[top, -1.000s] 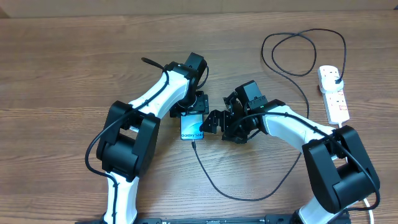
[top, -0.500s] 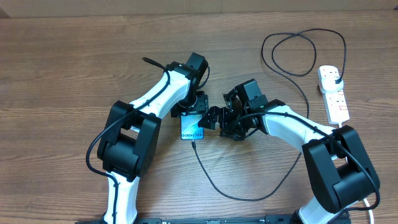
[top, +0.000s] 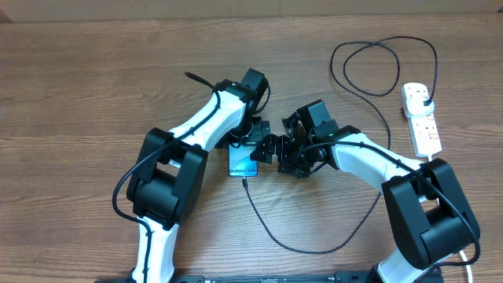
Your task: Plug charger to phone and switch on socket
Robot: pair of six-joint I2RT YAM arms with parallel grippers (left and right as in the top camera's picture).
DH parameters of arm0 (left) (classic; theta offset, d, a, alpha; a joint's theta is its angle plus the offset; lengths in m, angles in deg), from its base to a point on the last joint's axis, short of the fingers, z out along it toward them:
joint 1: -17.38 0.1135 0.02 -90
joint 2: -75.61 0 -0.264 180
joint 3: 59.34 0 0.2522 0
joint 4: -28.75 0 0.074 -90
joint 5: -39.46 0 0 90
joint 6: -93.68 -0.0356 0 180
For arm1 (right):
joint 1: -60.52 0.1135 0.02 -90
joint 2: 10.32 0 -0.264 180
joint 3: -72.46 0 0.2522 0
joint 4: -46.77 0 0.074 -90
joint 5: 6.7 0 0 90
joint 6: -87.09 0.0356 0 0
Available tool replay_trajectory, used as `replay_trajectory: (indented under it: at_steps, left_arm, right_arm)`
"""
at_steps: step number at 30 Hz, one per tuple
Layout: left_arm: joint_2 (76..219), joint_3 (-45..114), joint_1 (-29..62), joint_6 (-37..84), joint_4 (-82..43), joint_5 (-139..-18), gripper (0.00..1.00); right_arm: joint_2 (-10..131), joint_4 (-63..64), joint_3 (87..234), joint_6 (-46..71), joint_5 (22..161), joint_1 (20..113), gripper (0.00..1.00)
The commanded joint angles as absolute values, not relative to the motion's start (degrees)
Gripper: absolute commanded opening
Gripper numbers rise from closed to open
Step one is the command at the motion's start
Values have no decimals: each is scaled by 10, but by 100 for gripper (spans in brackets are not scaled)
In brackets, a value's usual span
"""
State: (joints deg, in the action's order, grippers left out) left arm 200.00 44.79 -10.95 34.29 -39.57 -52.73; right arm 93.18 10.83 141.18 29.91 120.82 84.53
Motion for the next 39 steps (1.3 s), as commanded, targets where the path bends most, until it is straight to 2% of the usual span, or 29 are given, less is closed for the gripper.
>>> replay_trajectory:
  at_steps: [1,5,7,9,17,30,37,39]
  left_arm:
    - [2062,415,-121,359,-392,-546,84]
    - [2062,415,-120,360,-392,-546,78]
    - [2062,415,-120,358,-394,-551,70]
    - [2062,416,-116,354,-399,-564,66]
    - [2062,417,-77,285,-424,-675,57]
    - [2062,417,-21,186,-464,-823,60]
    - [2062,417,-20,179,-463,-836,62]
    - [2062,417,-20,178,-465,-836,63]
  right_arm:
    - [936,107,1421,300,1213,846,100]
    - [936,105,1421,296,1213,846,100]
    - [936,104,1421,296,1214,846,100]
    - [936,104,1421,296,1214,846,100]
    - [936,119,1421,297,1220,846,100]
    - [938,148,1421,328,1224,848,100]
    - [961,180,1421,360,1224,872,85]
    - [964,187,1421,368,1224,881,75]
